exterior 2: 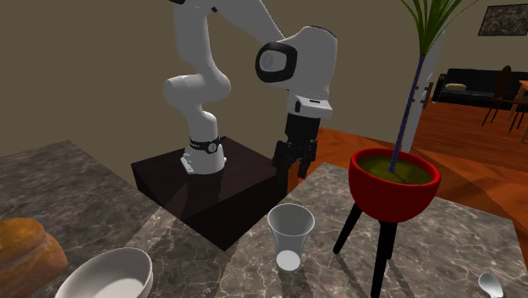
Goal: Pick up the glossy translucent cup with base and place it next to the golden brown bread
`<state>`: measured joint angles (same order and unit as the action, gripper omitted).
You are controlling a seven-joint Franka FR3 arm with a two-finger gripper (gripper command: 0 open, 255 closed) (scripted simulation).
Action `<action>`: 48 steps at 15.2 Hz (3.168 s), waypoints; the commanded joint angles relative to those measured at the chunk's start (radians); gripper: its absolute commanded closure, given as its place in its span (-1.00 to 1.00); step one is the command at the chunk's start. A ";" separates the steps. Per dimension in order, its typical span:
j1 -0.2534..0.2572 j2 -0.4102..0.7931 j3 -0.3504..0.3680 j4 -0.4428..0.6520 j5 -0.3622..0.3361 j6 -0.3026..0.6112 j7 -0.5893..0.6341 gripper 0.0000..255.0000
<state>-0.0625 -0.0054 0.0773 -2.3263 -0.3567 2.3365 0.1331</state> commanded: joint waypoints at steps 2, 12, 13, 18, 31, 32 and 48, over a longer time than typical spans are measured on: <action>-0.004 0.129 -0.008 0.085 -0.080 0.049 0.056 -1.00; -0.009 0.247 -0.035 0.111 -0.150 0.141 0.105 -1.00; -0.009 0.247 -0.035 0.111 -0.150 0.141 0.105 -1.00; -0.009 0.247 -0.035 0.111 -0.150 0.141 0.105 -1.00; -0.010 0.226 -0.030 0.113 -0.136 0.121 0.090 1.00; -0.011 0.216 -0.028 0.114 -0.130 0.110 0.082 1.00; -0.014 0.078 -0.008 0.167 -0.040 -0.067 -0.021 1.00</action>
<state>-0.0764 0.0818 0.0681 -2.1610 -0.4011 2.2803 0.1178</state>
